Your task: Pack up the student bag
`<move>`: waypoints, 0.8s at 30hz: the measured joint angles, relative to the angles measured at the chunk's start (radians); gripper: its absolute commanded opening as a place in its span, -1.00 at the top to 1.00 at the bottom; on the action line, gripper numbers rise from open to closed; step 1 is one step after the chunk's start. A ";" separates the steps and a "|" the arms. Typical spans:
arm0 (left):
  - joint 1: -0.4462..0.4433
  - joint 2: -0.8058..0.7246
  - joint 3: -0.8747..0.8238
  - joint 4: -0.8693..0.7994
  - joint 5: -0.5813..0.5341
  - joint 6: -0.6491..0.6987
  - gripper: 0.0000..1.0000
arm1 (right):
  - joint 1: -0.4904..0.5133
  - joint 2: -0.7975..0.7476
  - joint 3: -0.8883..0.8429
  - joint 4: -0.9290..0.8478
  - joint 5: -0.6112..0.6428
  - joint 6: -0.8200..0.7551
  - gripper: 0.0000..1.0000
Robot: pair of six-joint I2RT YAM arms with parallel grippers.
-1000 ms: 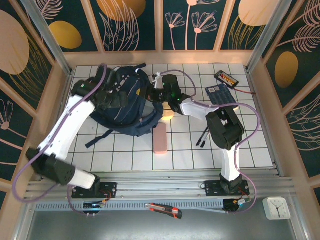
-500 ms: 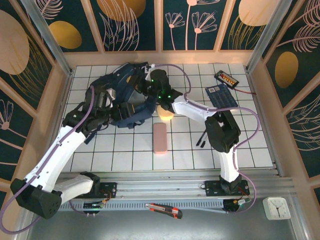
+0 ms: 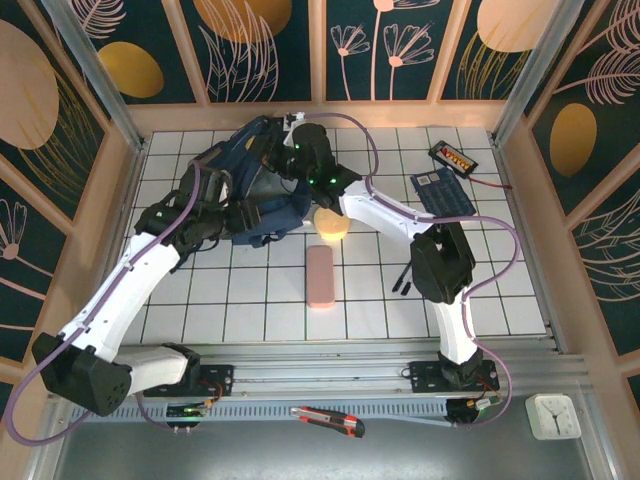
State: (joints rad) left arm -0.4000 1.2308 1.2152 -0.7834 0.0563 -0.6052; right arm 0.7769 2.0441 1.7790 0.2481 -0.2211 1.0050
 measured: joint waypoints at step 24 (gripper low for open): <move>0.000 0.143 0.102 -0.058 -0.073 0.090 1.00 | 0.001 0.001 0.012 -0.022 -0.016 0.007 1.00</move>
State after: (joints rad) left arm -0.4000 1.3743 1.3174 -0.8410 -0.0166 -0.5152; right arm 0.7780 2.0453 1.7912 0.2260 -0.2367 1.0122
